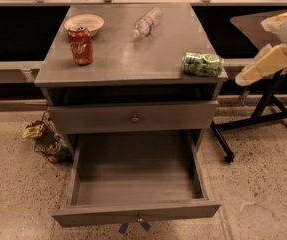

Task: Place green can into paper bowl

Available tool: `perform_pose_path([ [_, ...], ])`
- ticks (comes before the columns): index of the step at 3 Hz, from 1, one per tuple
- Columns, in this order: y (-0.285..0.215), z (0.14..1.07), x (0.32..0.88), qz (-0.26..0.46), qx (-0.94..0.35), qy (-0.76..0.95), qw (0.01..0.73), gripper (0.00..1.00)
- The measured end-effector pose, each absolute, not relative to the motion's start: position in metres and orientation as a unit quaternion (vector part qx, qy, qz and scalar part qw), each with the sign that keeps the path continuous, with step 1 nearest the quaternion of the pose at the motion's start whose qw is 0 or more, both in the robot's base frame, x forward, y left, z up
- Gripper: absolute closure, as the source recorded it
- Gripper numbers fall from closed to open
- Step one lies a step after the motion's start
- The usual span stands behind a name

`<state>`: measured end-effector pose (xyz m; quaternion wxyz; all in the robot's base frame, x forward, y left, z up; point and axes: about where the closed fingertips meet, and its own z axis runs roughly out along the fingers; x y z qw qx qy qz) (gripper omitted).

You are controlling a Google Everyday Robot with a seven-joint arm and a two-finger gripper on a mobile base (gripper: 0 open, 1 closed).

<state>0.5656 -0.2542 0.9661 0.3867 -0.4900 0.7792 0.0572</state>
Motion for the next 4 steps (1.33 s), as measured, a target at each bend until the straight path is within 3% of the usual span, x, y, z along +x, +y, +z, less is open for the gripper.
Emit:
perform_pose_path([
  [2,-0.248,0.929,0.636,0.149,-0.486,0.731,0.456,0.0],
  [4,-0.24,0.899,0.671,0.186,-0.479,0.723,0.461,0.0],
])
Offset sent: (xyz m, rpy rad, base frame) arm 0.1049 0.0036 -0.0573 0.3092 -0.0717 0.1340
